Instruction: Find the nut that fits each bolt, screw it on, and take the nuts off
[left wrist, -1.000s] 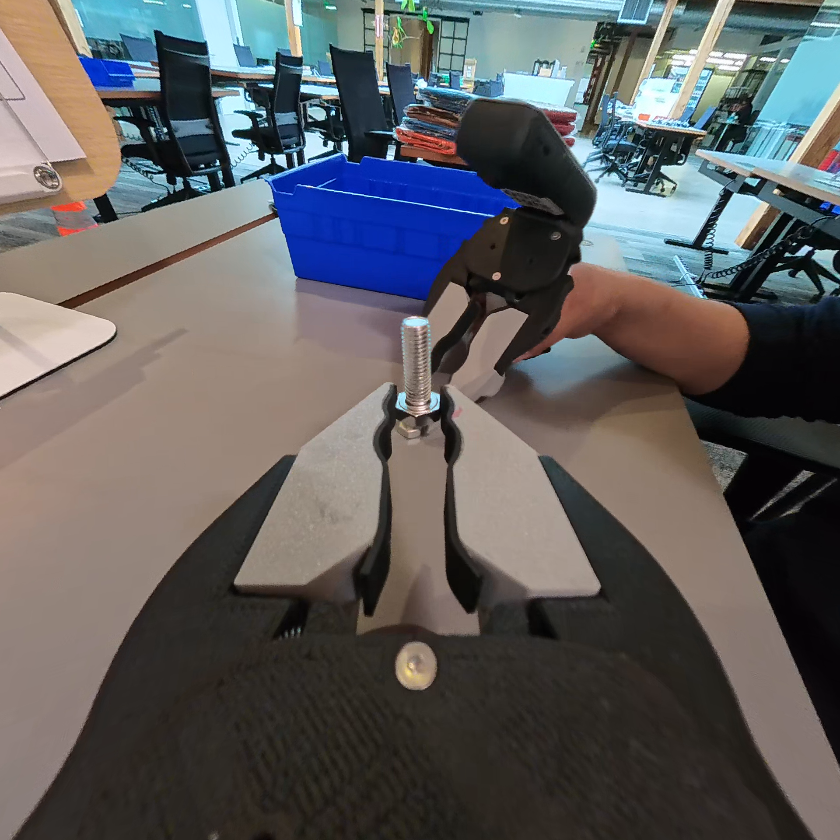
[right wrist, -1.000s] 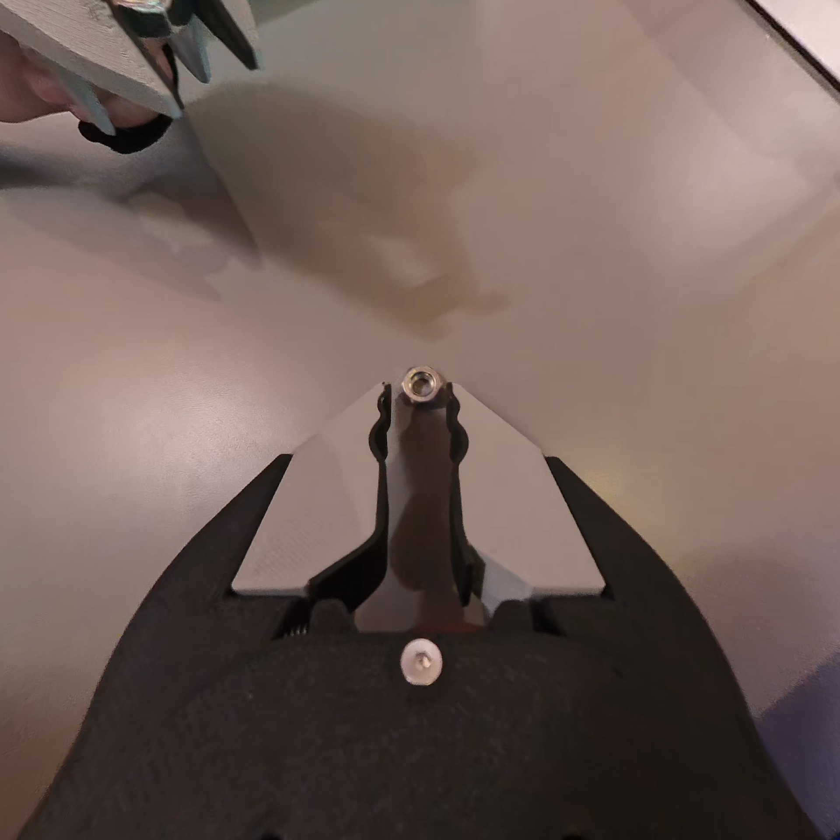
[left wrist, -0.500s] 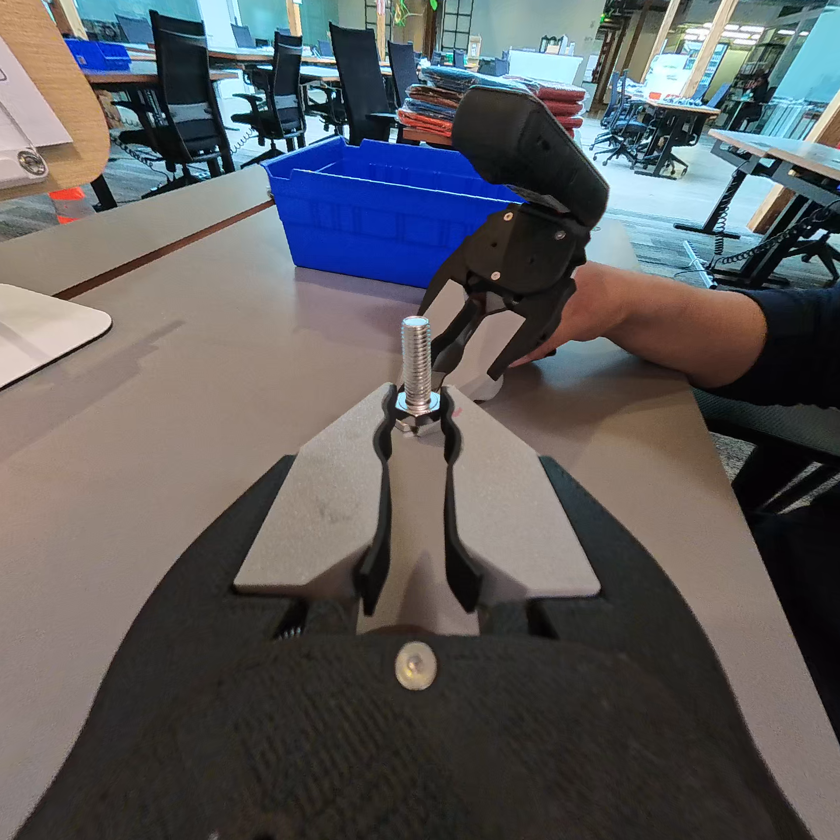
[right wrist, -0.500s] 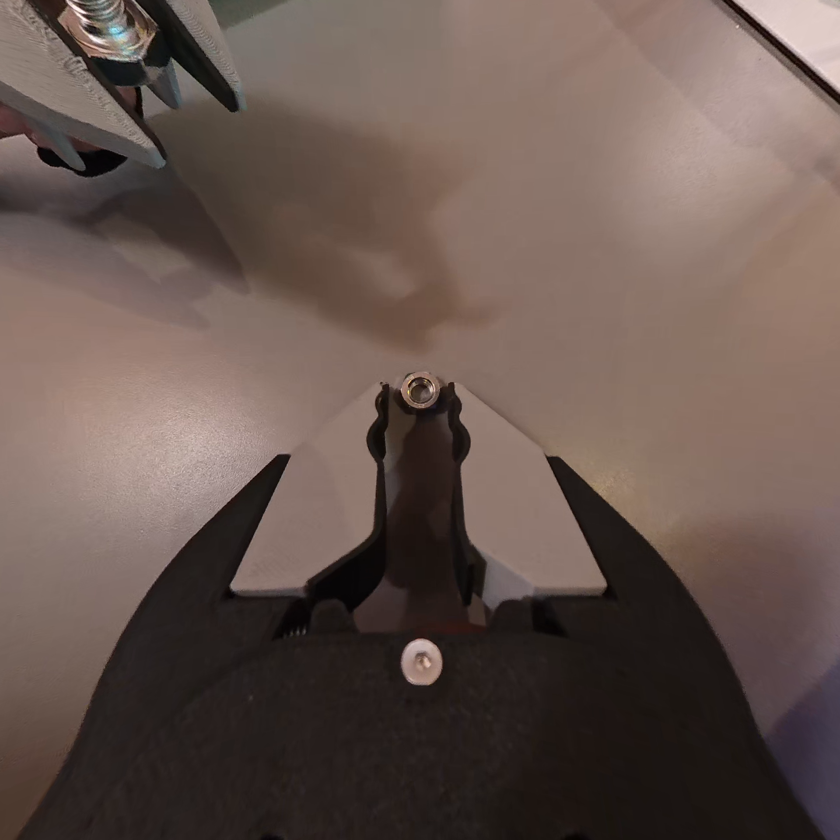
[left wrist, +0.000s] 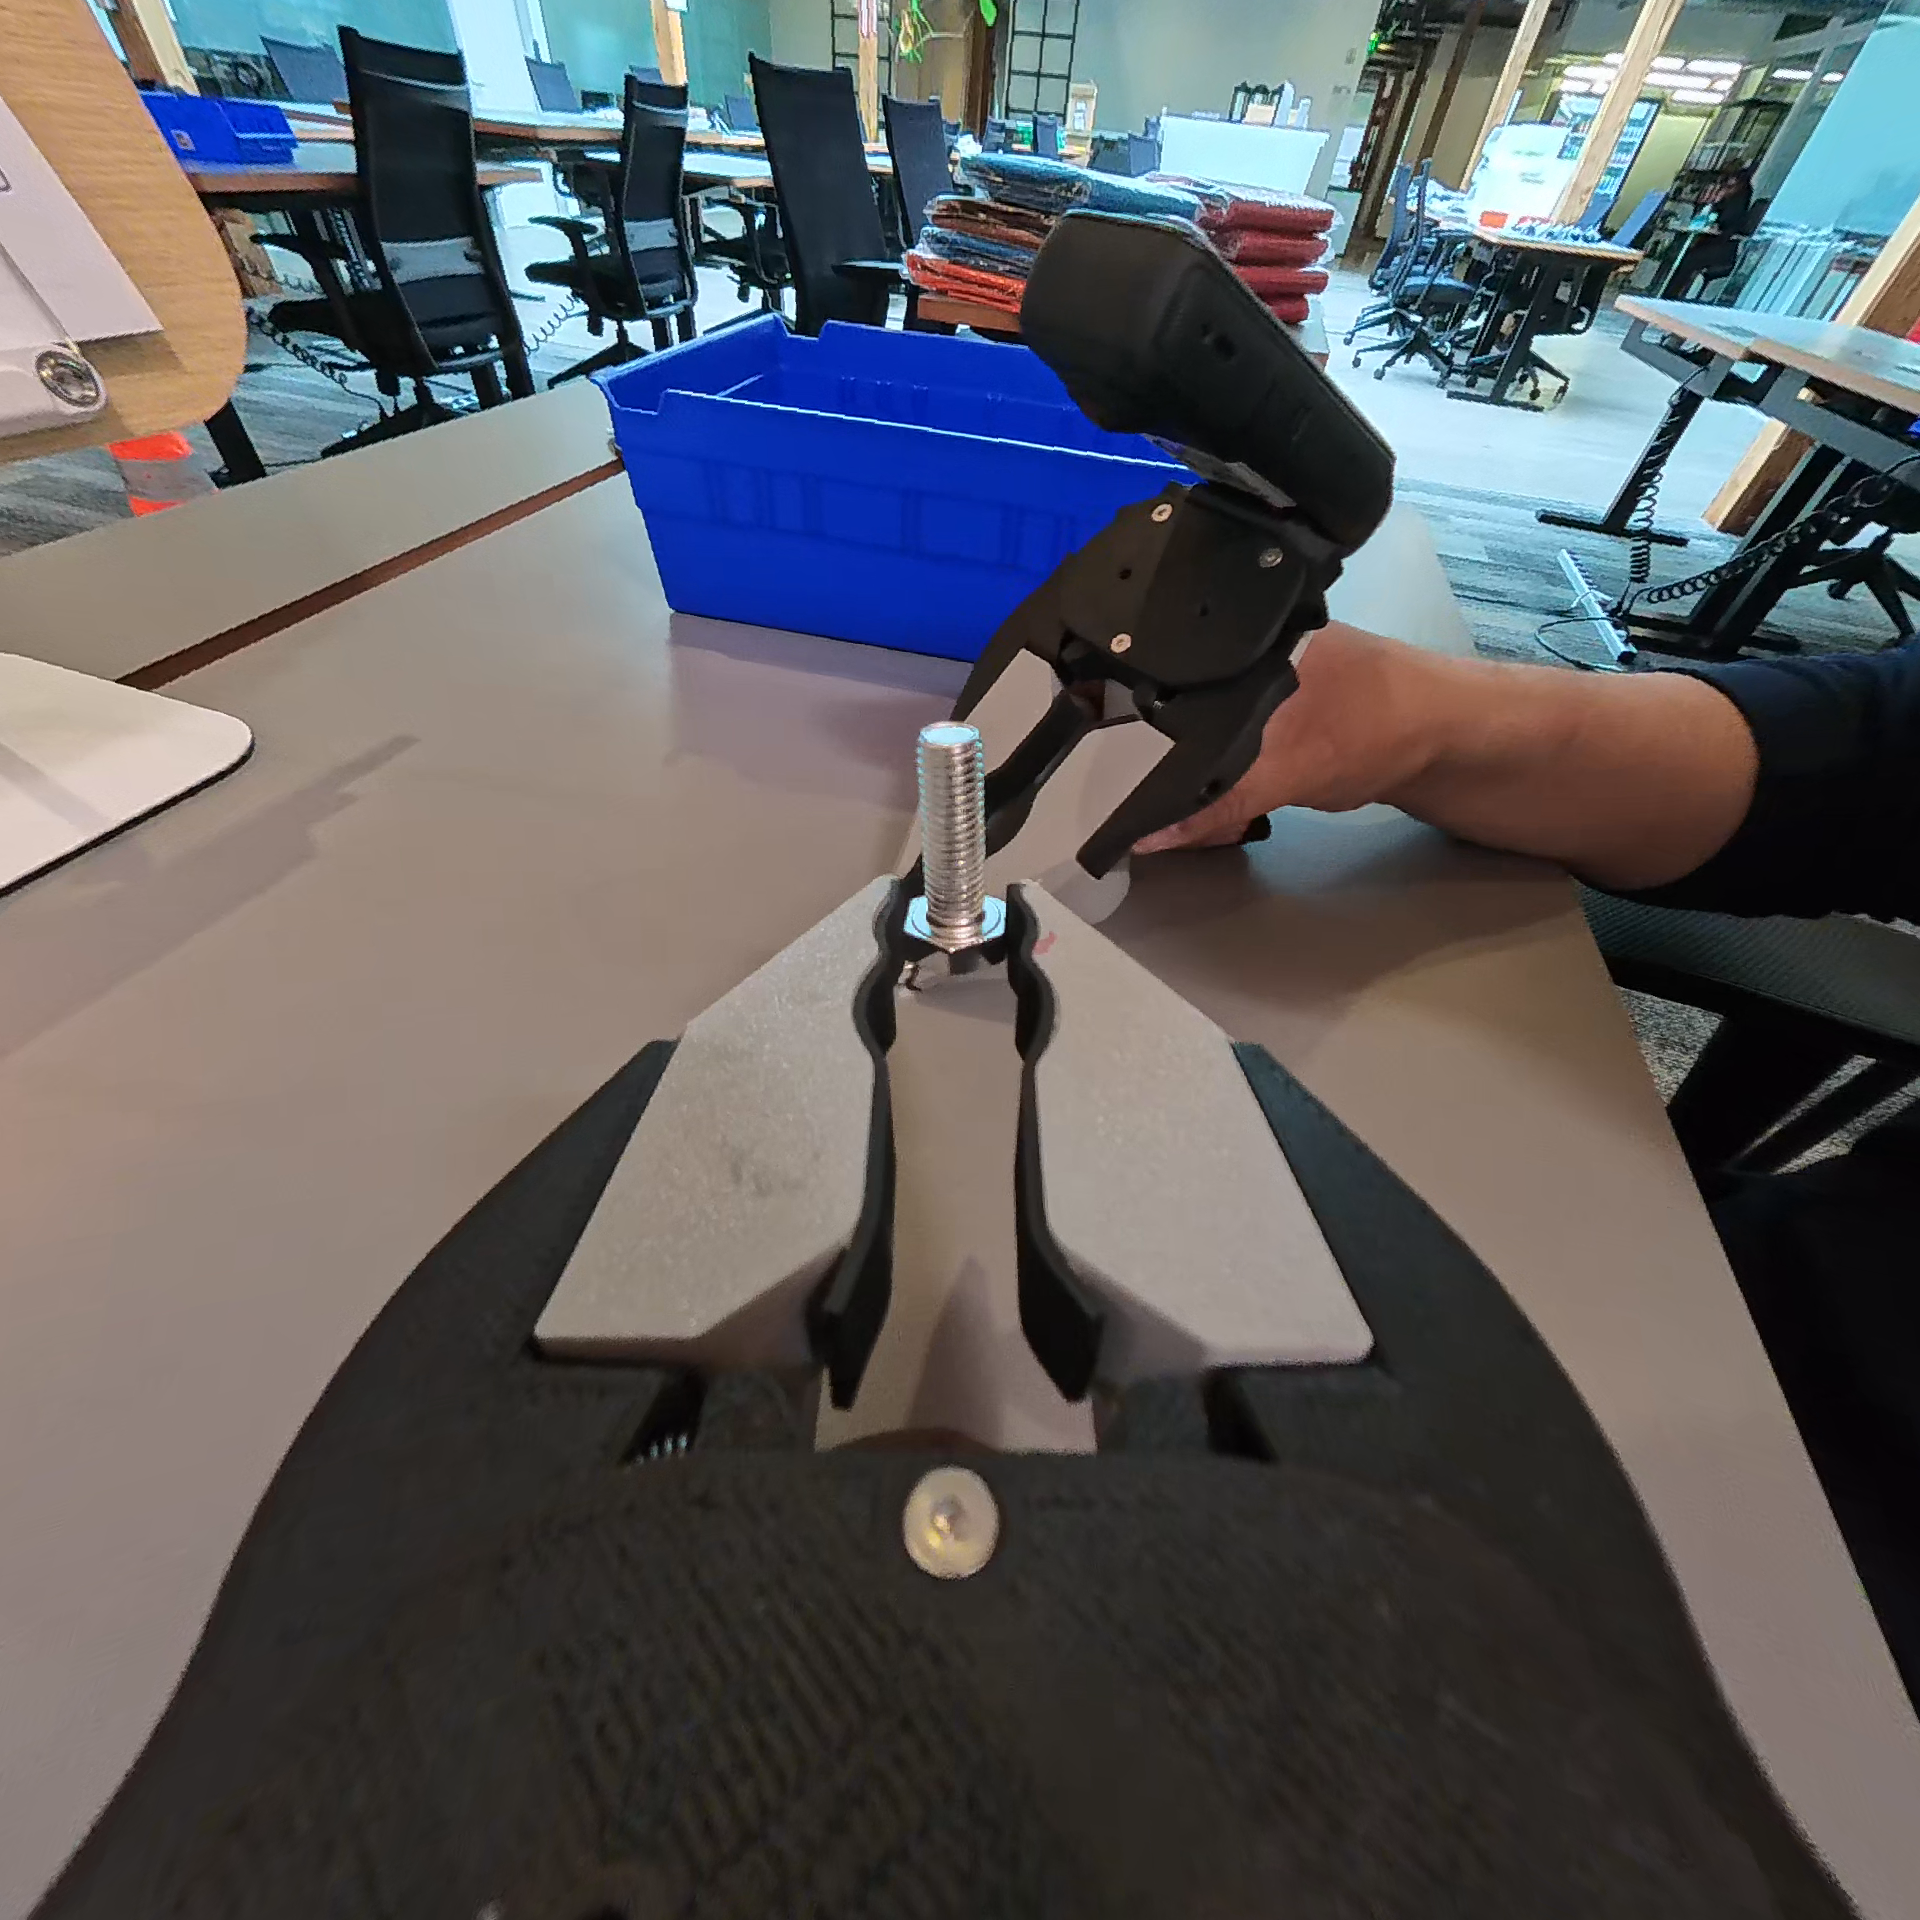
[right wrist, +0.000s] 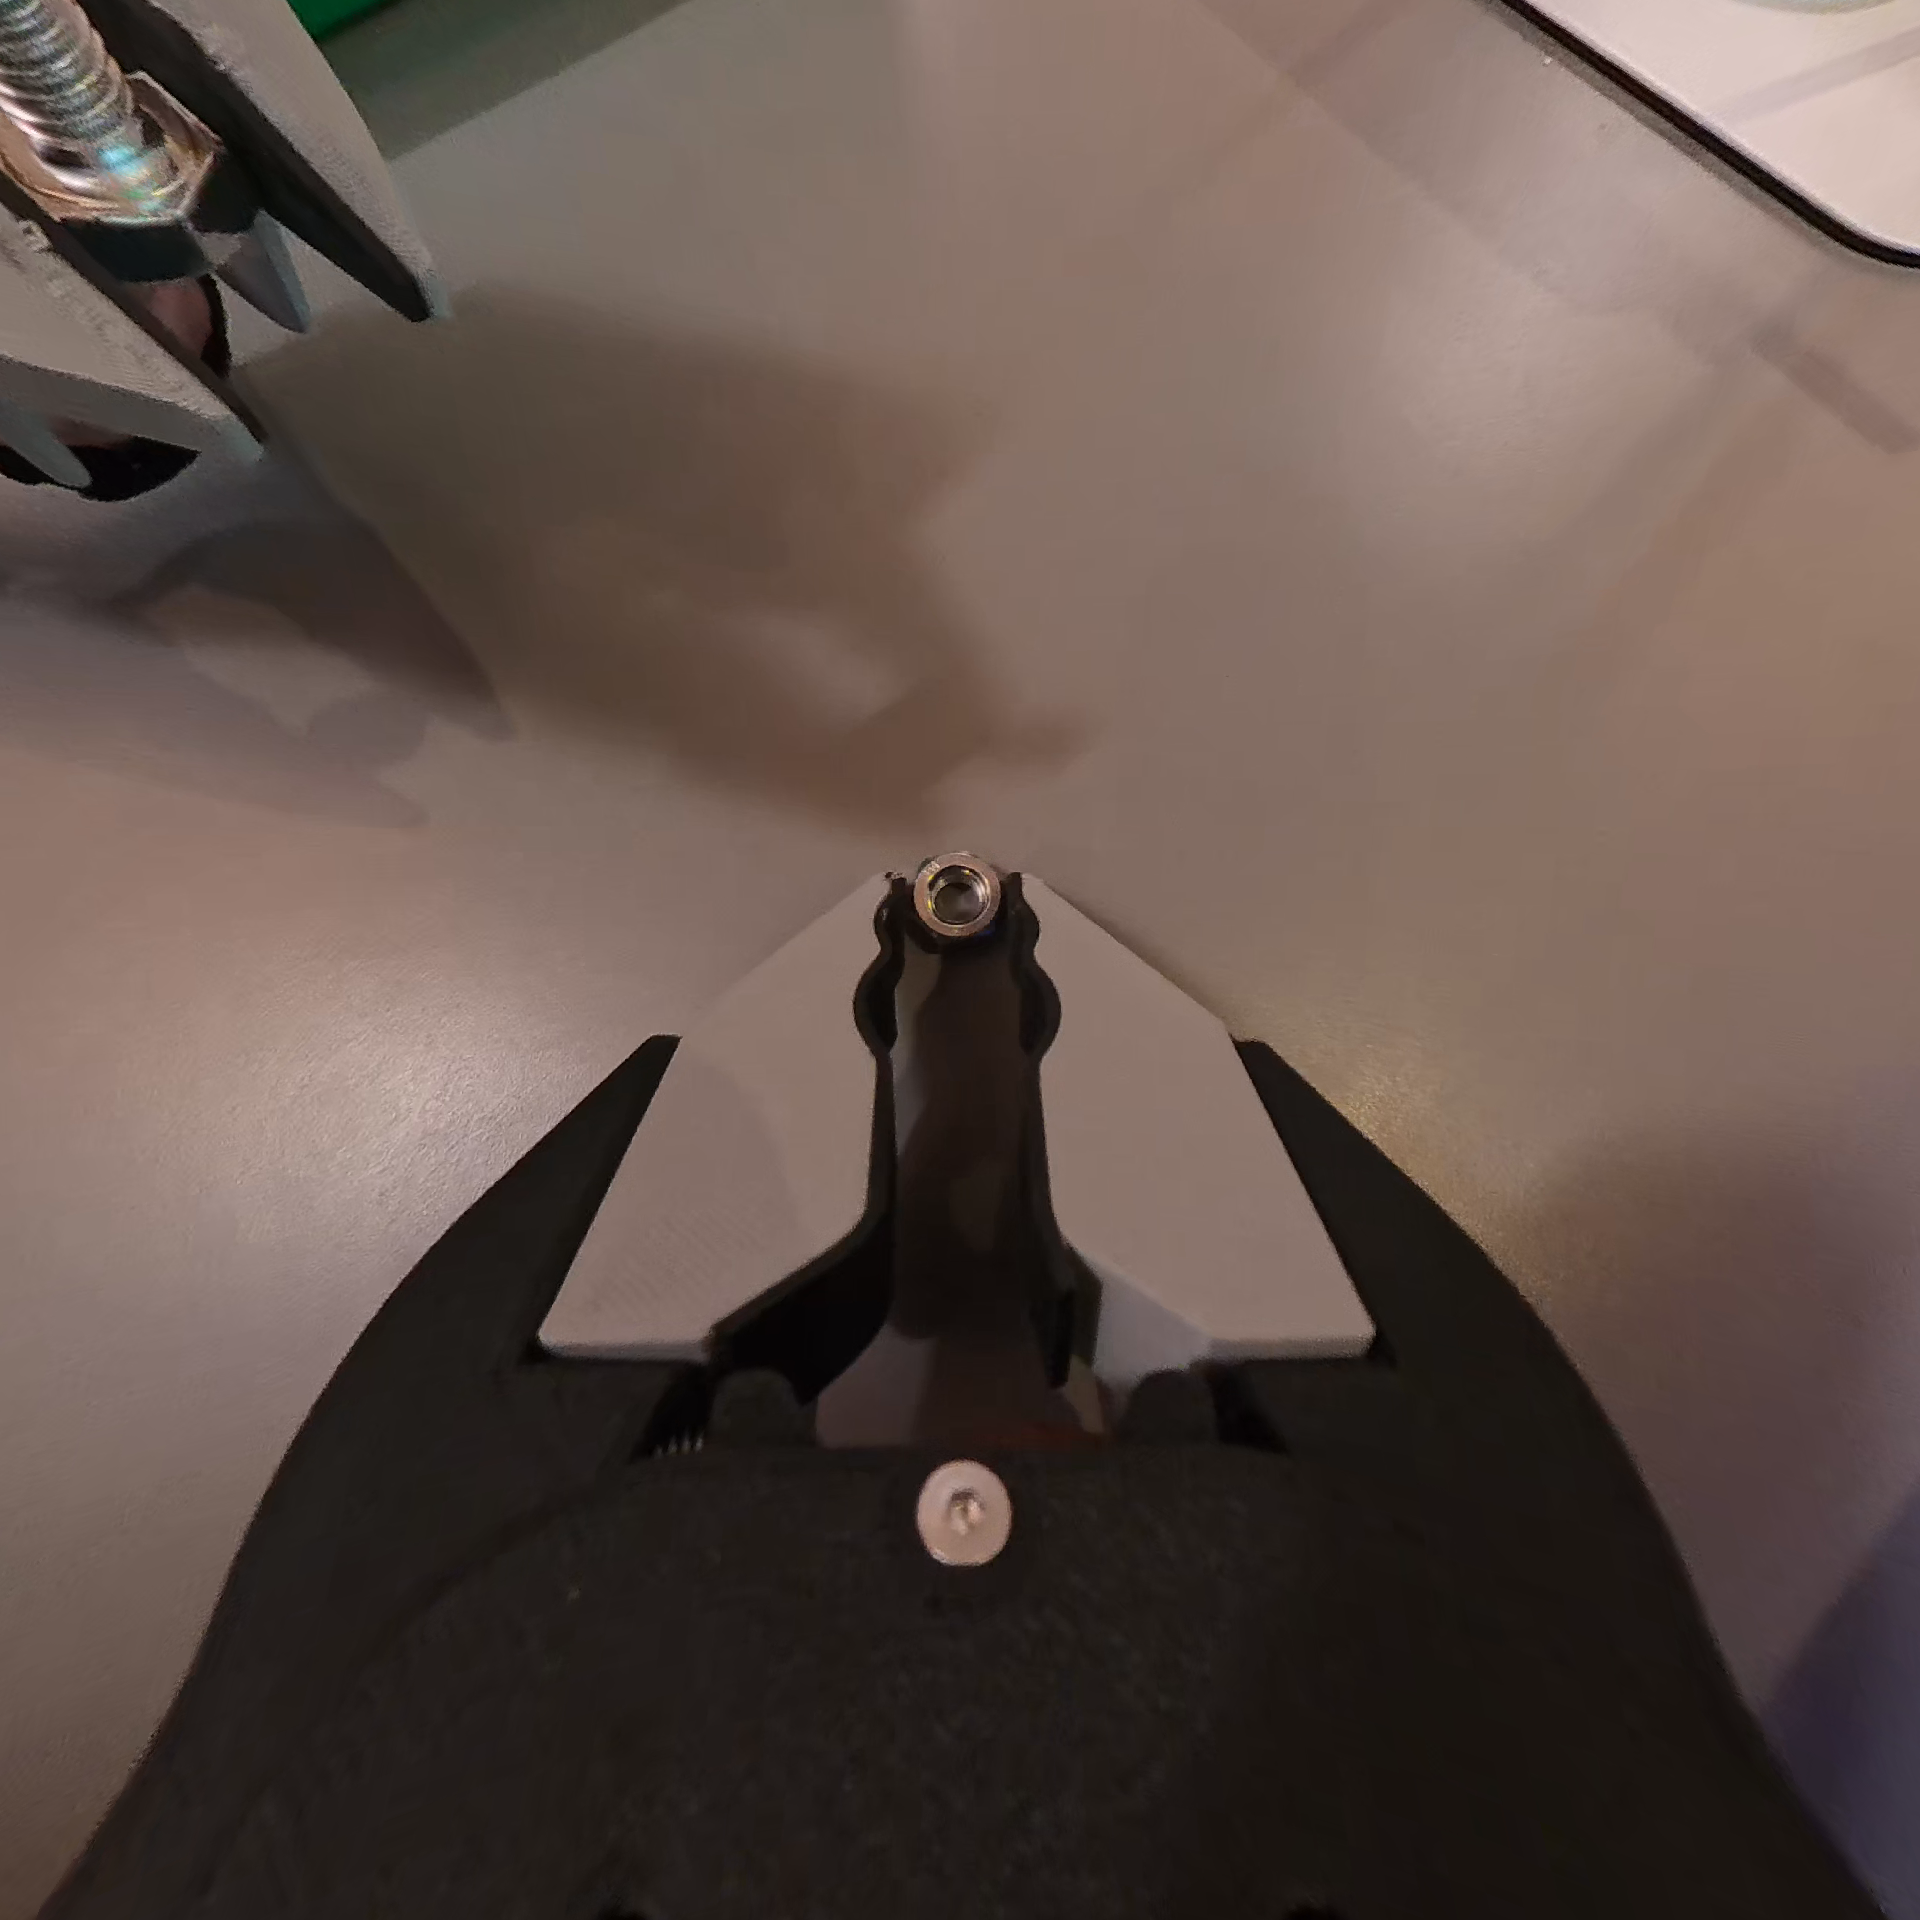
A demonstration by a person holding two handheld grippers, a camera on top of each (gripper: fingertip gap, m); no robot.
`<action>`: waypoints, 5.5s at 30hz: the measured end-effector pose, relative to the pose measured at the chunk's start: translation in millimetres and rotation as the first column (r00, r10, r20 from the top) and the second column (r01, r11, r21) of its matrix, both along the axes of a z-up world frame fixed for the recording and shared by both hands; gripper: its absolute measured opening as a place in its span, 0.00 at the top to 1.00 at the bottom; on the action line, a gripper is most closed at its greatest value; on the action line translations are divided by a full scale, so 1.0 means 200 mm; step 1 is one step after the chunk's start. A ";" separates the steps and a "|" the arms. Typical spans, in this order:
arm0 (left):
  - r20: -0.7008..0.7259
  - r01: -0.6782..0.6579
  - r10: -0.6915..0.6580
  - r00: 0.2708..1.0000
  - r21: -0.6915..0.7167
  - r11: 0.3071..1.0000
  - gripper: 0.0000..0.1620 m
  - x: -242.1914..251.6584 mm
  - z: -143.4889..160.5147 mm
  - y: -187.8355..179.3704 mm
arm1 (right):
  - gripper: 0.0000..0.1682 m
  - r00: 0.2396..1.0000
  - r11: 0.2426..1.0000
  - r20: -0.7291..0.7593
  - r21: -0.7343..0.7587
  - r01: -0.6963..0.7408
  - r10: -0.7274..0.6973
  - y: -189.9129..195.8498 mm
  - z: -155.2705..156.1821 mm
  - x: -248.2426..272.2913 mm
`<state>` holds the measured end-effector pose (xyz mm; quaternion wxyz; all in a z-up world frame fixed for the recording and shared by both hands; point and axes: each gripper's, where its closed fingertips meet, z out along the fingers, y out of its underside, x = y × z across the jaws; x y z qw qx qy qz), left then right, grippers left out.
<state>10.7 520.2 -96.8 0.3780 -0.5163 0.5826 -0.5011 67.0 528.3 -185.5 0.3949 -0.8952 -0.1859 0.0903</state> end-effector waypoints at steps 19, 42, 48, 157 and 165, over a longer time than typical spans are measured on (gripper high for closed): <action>0.072 0.096 -0.090 0.993 -0.083 0.992 0.90 -0.01 0.06 -0.07 | 0.91 0.943 0.948 -0.130 0.136 -0.288 0.306 -0.11 0.56 -0.18; 0.020 0.067 -0.067 0.998 -0.011 0.998 0.90 -0.01 0.04 -0.07 | 0.91 0.877 0.877 -0.032 -0.025 -0.479 0.479 -0.04 0.68 -0.40; 0.017 0.072 -0.072 0.997 -0.040 0.997 0.90 -0.01 0.04 -0.08 | 0.91 0.874 0.873 -0.036 -0.048 -0.486 0.485 -0.04 0.67 -0.41; 0.003 0.071 -0.071 0.997 -0.091 0.993 0.95 0.00 0.01 -0.06 | 0.96 0.930 0.935 -0.124 0.116 -0.334 0.347 -0.02 0.52 -0.39; -0.011 0.060 -0.061 0.998 -0.081 0.995 0.95 0.00 0.00 -0.05 | 0.96 0.940 0.941 -0.079 0.101 -0.324 0.332 -0.02 0.50 -0.38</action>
